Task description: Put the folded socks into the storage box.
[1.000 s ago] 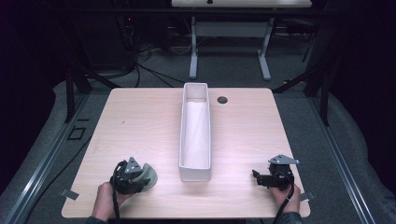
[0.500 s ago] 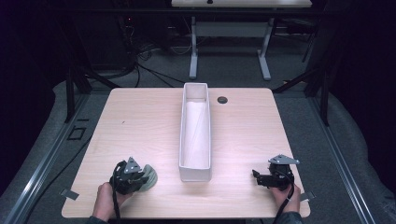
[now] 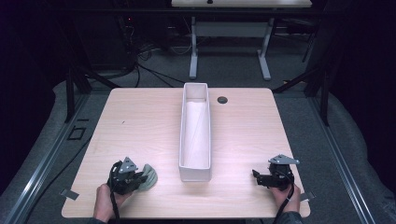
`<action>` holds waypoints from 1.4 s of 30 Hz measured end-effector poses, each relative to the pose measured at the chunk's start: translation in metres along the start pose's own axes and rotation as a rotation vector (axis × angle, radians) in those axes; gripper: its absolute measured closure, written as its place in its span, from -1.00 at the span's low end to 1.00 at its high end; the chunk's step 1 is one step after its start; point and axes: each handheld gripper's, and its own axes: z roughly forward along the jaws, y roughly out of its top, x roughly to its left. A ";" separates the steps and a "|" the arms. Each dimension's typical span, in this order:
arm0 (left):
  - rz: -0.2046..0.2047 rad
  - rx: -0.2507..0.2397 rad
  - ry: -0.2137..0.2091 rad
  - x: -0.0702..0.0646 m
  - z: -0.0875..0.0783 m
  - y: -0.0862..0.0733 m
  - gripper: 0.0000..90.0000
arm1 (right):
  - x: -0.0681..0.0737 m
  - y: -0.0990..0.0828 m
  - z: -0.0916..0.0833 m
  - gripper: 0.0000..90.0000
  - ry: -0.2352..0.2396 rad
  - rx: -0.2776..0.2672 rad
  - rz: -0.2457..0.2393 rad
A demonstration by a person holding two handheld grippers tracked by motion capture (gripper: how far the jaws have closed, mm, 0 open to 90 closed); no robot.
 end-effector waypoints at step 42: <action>0.060 -0.056 0.030 -0.003 -0.038 0.027 0.70 | 0.000 0.002 0.003 -0.82 -0.011 0.009 0.001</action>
